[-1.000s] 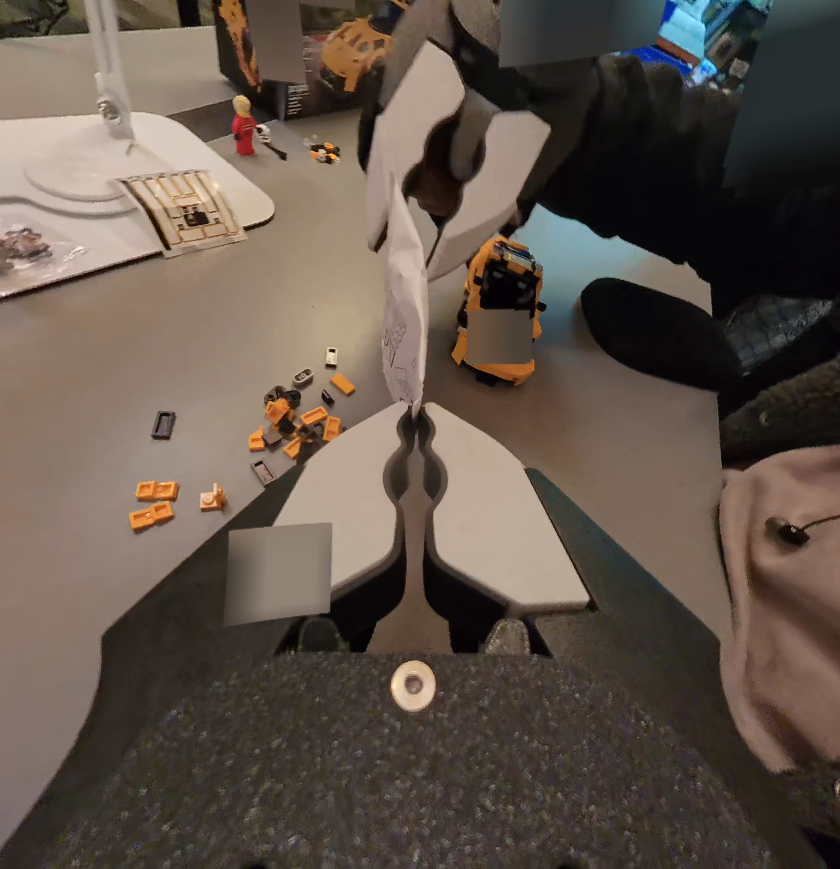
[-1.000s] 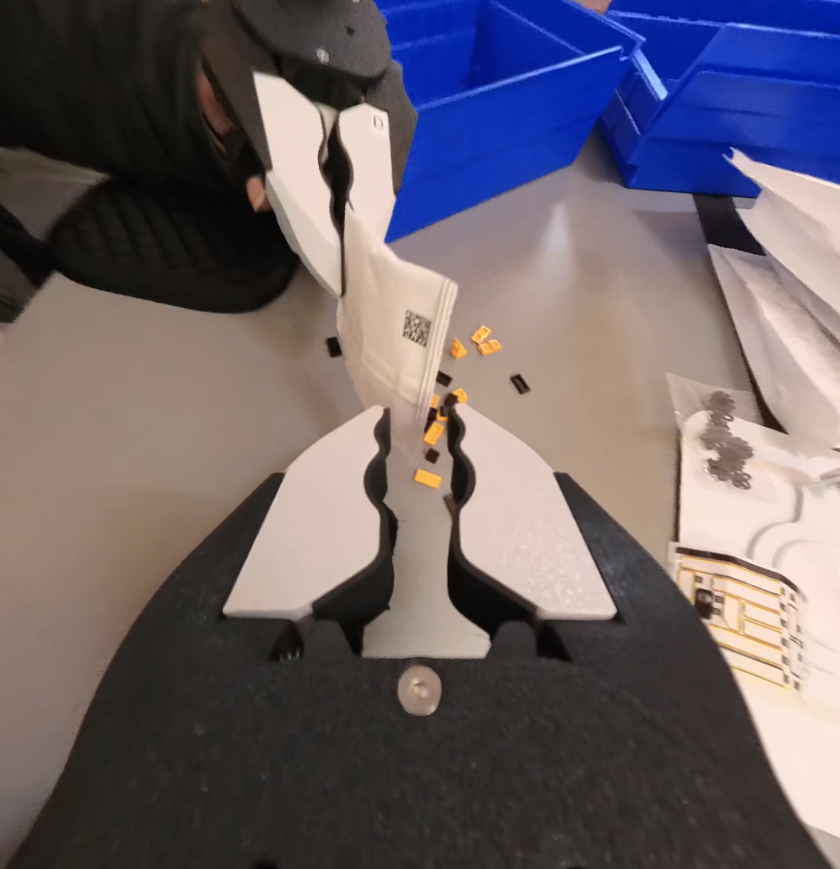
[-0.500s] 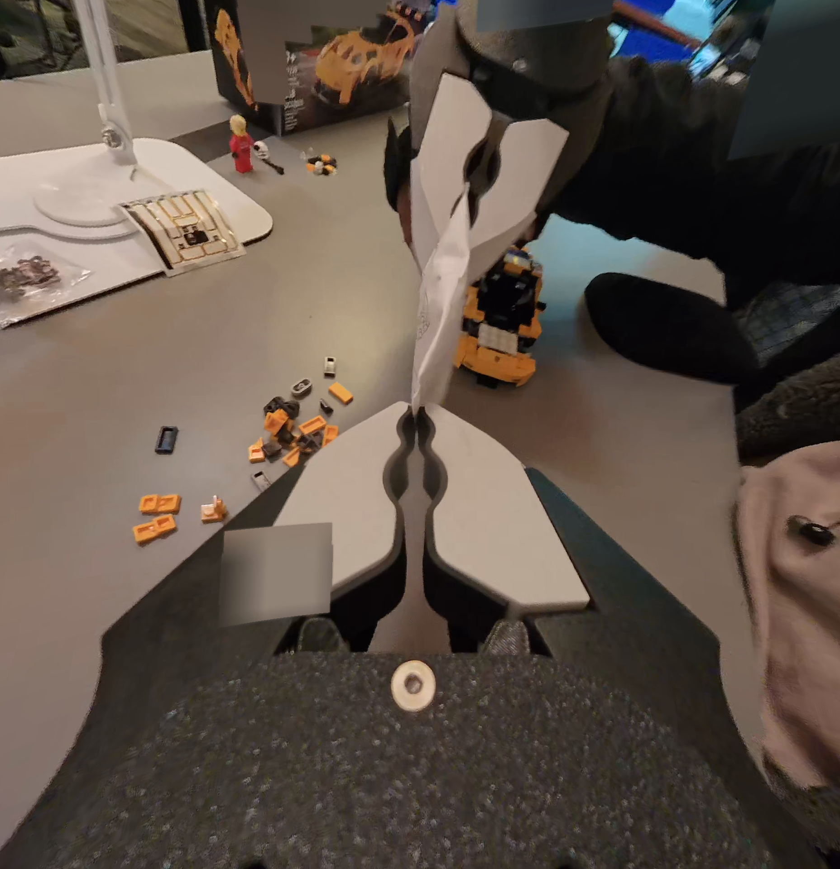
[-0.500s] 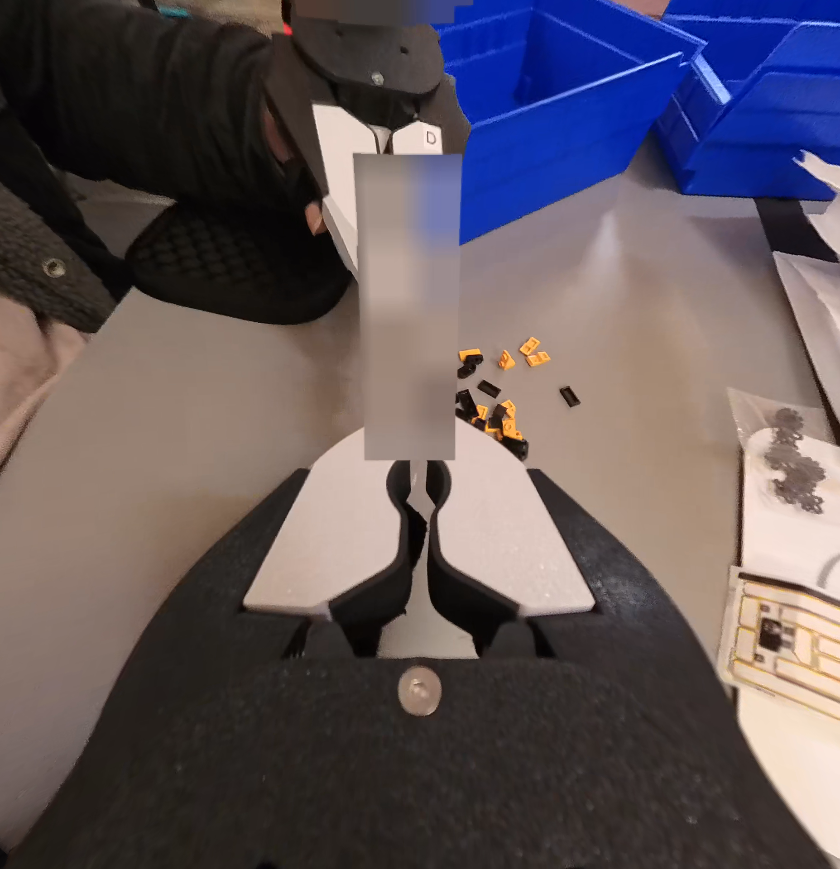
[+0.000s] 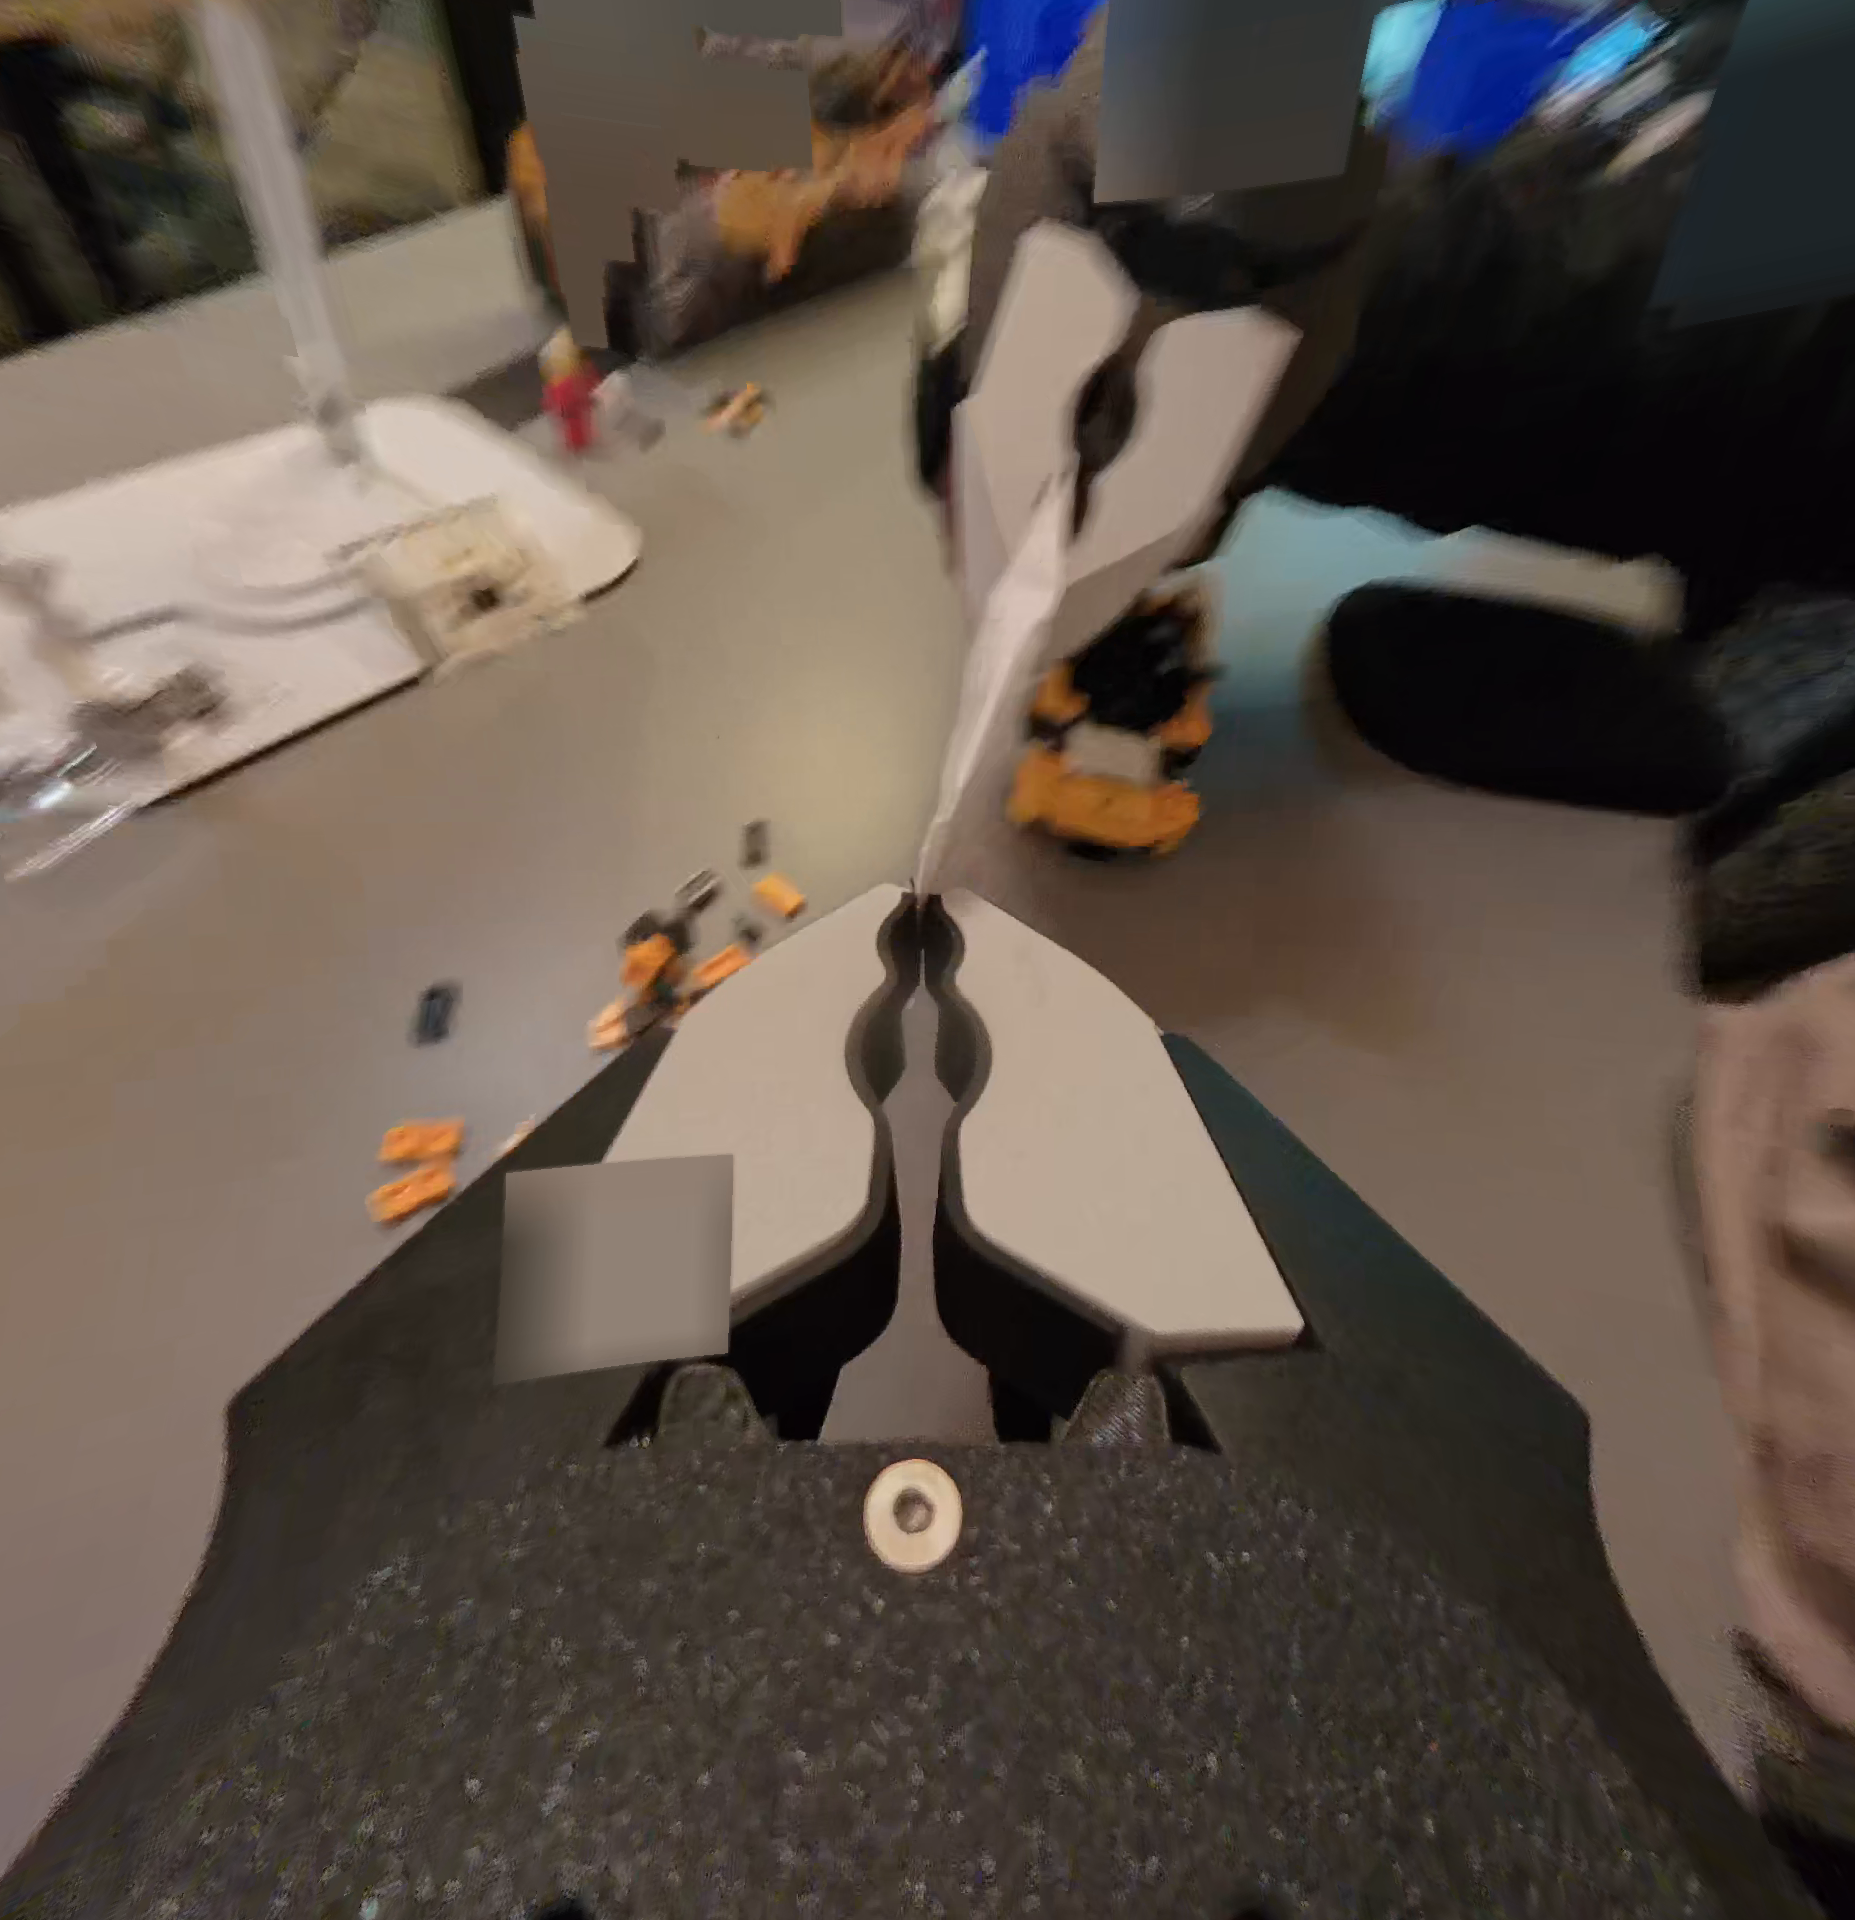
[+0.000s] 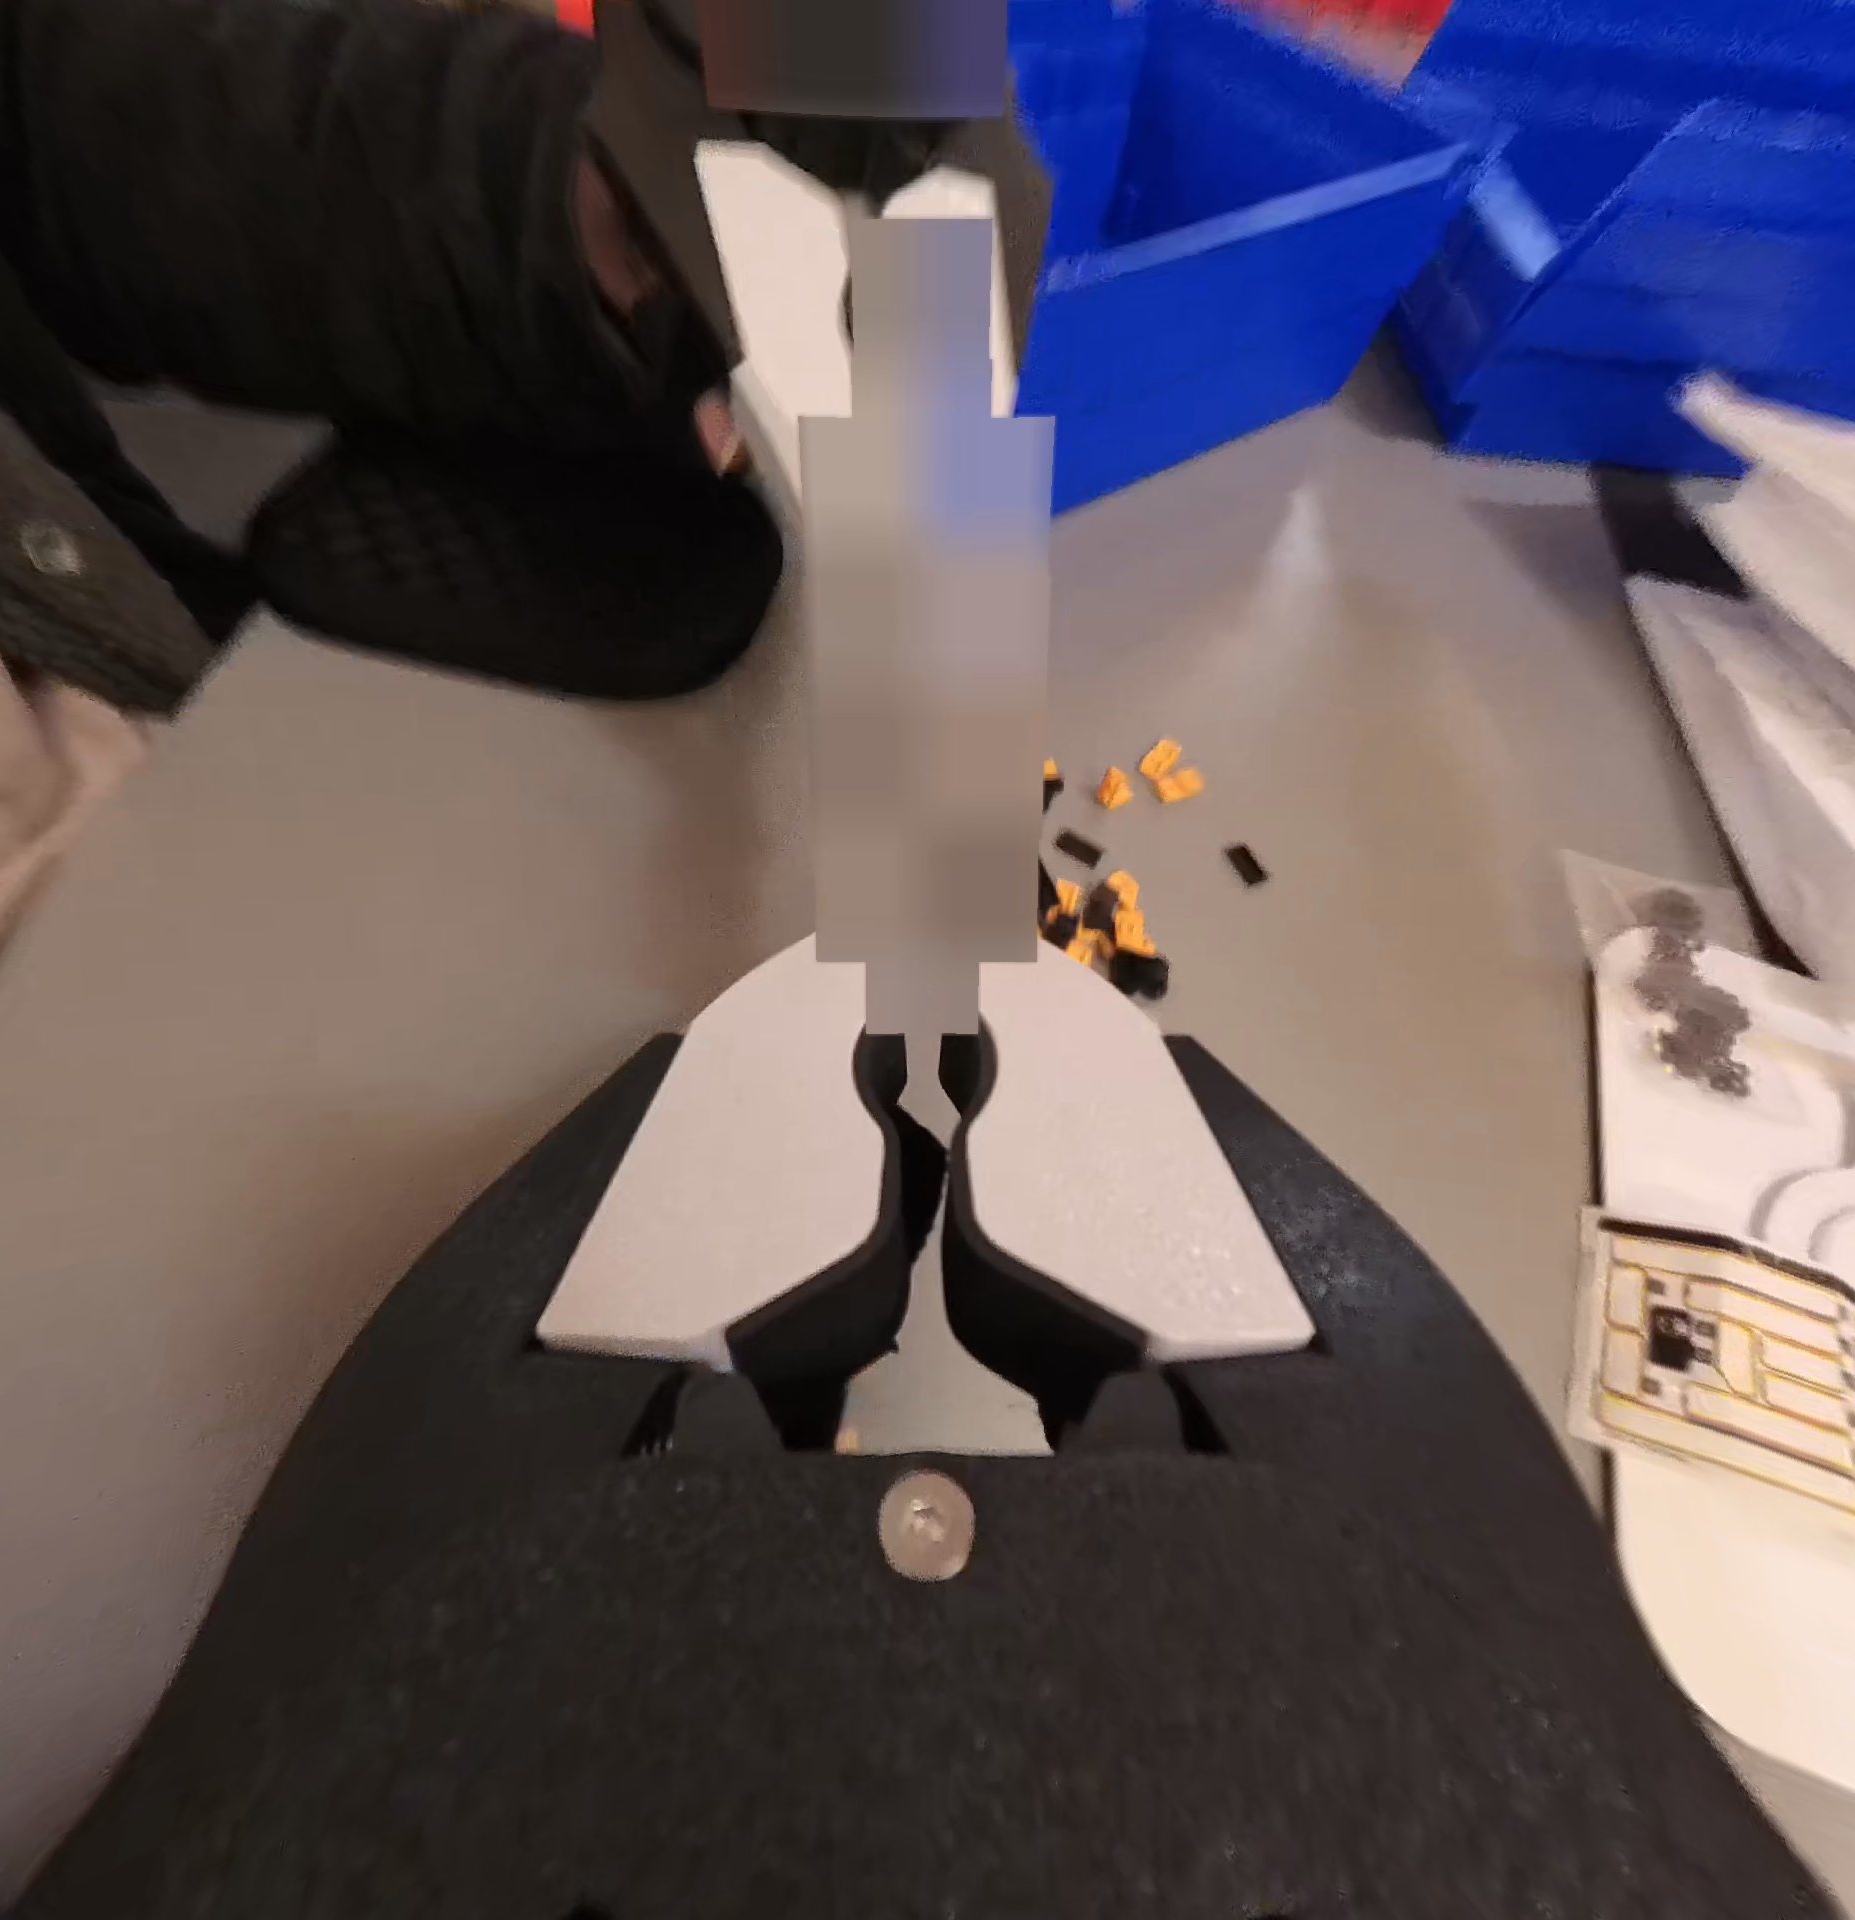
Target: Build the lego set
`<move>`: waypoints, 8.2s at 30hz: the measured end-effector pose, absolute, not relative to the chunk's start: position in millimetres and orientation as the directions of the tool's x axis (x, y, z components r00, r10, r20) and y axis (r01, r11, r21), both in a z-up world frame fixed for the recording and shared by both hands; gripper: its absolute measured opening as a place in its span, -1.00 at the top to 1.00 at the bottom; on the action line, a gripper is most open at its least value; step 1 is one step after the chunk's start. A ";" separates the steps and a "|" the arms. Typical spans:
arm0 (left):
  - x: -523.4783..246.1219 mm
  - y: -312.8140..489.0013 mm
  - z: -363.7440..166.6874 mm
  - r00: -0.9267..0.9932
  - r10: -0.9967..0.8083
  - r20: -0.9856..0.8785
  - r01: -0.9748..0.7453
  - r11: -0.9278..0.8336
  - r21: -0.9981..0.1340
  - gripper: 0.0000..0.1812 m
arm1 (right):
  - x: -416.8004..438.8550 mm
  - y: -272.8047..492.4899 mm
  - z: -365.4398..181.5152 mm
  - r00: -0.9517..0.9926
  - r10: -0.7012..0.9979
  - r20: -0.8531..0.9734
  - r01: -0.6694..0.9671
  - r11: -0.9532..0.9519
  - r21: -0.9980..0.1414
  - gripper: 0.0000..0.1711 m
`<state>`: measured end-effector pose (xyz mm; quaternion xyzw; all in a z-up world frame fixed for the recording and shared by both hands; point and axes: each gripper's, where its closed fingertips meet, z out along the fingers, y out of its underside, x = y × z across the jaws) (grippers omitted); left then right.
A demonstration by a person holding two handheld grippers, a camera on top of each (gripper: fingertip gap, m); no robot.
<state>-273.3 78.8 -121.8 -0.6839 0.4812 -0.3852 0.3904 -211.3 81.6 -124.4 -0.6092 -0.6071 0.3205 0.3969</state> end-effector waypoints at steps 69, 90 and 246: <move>-220.3 -1.2 -113.1 -0.090 -0.953 0.290 -0.111 -0.280 -0.954 0.99 | -168.2 -11.3 -109.4 0.328 0.914 -0.239 -0.006 -0.251 -0.968 1.00; -296.9 73.1 -51.9 0.297 -0.932 0.206 -0.083 -0.240 -0.967 1.00 | -136.3 3.6 -94.9 0.481 0.849 -0.219 -0.103 -0.194 -0.976 0.85; -258.8 119.8 -207.5 0.454 -0.888 -0.074 -0.589 -0.236 -0.773 0.65 | -78.6 82.8 -119.5 0.841 0.537 0.067 0.125 -0.072 -0.990 0.51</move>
